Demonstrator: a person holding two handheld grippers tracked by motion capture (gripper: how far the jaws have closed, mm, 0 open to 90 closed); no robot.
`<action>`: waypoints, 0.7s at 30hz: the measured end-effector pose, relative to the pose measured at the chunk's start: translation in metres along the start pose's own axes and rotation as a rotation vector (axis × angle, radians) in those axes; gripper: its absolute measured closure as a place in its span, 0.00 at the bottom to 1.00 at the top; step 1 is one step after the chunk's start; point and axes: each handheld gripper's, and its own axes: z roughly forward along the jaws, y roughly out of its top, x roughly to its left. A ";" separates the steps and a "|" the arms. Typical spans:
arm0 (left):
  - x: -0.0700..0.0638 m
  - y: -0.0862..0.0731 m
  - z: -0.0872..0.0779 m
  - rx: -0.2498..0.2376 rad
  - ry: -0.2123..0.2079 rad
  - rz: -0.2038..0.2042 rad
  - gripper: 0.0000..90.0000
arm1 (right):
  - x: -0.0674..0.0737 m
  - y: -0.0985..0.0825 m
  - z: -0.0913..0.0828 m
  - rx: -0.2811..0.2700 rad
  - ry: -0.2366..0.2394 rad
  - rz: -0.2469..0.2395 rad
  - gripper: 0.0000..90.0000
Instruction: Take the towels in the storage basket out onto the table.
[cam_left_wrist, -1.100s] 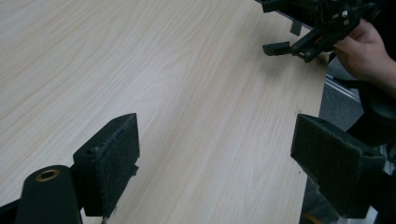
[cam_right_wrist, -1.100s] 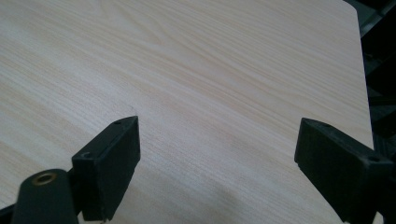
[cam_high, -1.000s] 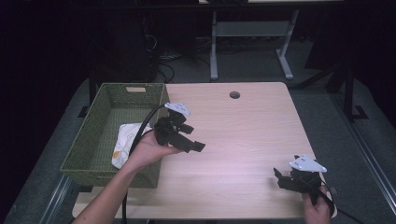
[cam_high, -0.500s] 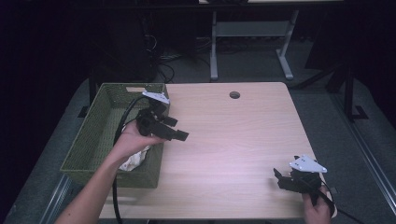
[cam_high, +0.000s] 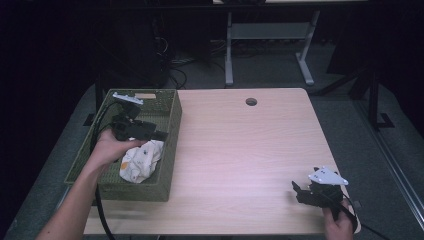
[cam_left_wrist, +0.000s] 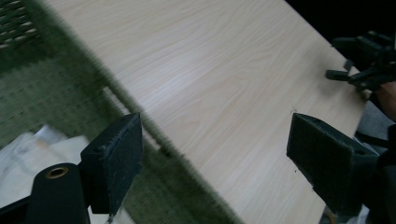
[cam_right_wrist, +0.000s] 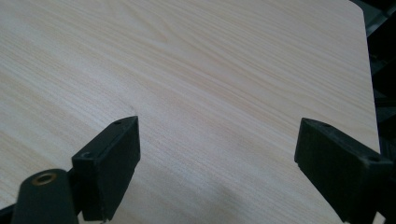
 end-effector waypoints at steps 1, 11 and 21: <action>0.003 -0.001 -0.001 0.003 0.007 -0.004 0.20 | 0.000 0.000 0.000 0.000 0.000 0.000 0.15; 0.037 -0.026 0.000 0.072 0.154 -0.087 0.20 | 0.000 0.000 -0.001 0.001 0.005 0.001 0.15; 0.063 -0.043 0.013 0.199 0.257 -0.154 0.26 | -0.001 -0.001 -0.002 0.001 0.008 0.003 0.15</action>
